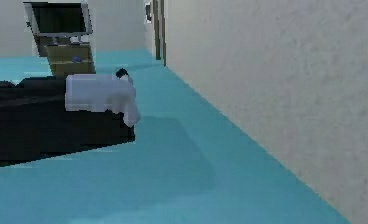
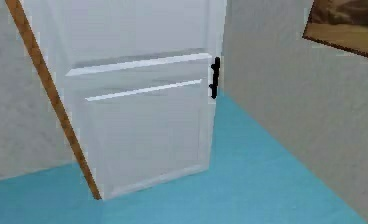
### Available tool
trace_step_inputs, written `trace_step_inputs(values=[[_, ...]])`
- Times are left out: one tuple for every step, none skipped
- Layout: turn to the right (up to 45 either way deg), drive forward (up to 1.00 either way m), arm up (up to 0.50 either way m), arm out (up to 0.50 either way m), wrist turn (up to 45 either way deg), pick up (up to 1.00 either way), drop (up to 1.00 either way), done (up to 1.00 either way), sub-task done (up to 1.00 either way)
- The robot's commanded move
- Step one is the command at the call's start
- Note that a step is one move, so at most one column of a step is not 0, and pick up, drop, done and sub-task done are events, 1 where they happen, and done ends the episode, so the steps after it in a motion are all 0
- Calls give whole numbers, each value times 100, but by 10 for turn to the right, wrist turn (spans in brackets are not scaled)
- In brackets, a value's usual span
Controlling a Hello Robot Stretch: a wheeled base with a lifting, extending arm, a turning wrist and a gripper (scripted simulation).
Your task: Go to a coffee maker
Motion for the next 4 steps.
trace_step_inputs(values=[[0, 100, 0, 0, 0, 0, 0, 0, 0], [0, 100, 0, 0, 0, 0, 0, 0, 0], [-150, 0, 0, 0, 0, 0, 0, 0, 0], [-30, 0, 0, 0, 0, 0, 0, 0, 0]])
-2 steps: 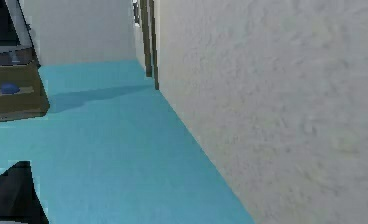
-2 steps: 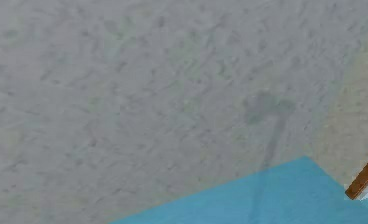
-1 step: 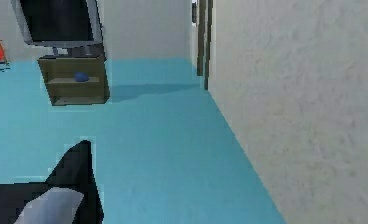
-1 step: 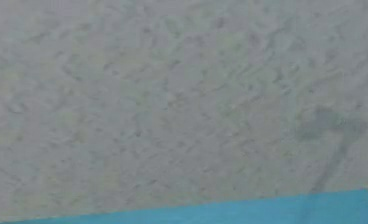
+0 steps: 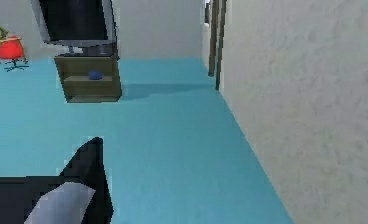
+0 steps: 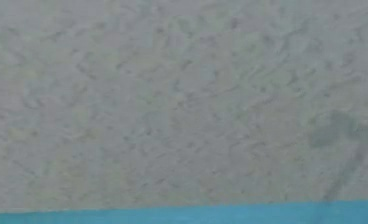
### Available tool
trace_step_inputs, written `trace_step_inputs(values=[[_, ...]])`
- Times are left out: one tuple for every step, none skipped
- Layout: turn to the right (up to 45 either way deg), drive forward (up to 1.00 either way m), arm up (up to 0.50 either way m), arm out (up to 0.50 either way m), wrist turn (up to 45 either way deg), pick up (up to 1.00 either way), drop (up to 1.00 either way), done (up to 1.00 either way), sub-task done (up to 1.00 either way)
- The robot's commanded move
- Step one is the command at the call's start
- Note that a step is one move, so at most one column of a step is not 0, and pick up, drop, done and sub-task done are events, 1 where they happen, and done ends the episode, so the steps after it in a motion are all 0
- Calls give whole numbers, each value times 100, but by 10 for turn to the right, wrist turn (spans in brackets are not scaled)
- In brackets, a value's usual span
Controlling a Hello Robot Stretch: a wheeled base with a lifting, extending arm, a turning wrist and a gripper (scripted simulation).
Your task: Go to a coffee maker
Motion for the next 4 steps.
trace_step_inputs(values=[[0, 55, 0, 0, 0, 0, 0, 0, 0], [-30, 0, 0, 0, 0, 0, 0, 0, 0], [450, 0, 0, 0, 0, 0, 0, 0, 0], [420, 0, 0, 0, 0, 0, 0, 0, 0]])
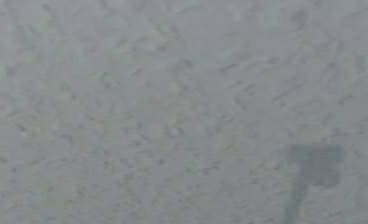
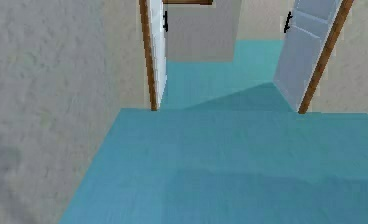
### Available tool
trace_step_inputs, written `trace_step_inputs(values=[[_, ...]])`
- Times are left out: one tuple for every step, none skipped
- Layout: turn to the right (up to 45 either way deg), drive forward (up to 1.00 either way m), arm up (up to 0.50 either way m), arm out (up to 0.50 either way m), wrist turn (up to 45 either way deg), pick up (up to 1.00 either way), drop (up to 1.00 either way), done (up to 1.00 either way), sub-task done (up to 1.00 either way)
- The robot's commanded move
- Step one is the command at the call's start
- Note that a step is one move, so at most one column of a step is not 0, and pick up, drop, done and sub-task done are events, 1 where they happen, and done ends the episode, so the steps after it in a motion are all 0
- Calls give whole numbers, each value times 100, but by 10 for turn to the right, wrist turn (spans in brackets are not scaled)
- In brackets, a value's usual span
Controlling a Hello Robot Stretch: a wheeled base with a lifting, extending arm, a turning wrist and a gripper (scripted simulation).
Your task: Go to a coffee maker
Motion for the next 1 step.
trace_step_inputs(values=[[0, 10, 0, 0, 0, 0, 0, 0, 0]])
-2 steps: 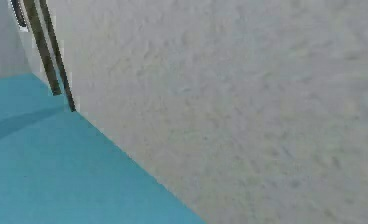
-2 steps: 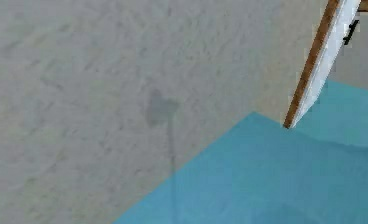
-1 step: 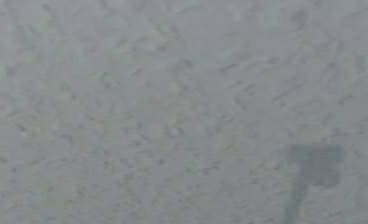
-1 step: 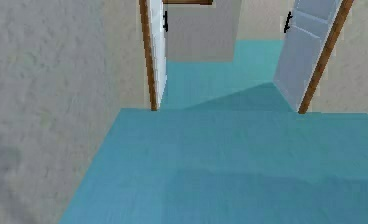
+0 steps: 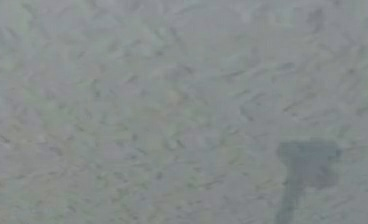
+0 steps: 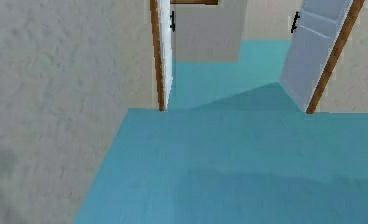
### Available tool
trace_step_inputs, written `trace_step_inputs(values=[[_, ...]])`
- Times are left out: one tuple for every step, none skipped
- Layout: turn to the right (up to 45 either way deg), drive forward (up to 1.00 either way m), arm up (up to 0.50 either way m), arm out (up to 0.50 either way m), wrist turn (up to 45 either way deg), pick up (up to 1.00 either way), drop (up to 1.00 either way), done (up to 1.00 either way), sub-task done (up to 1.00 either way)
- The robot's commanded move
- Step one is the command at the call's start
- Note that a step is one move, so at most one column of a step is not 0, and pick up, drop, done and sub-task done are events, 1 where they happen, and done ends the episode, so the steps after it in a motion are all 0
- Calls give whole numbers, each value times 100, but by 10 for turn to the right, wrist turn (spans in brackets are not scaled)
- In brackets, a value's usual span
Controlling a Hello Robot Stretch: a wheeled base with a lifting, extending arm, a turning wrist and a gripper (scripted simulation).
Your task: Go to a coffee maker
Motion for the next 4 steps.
trace_step_inputs(values=[[-450, 0, 0, 0, 0, 0, 0, 0, 0], [-390, 0, 0, 0, 0, 0, 0, 0, 0], [0, 80, 0, 0, 0, 0, 0, 0, 0], [-60, 0, 0, 0, 0, 0, 0, 0, 0]])
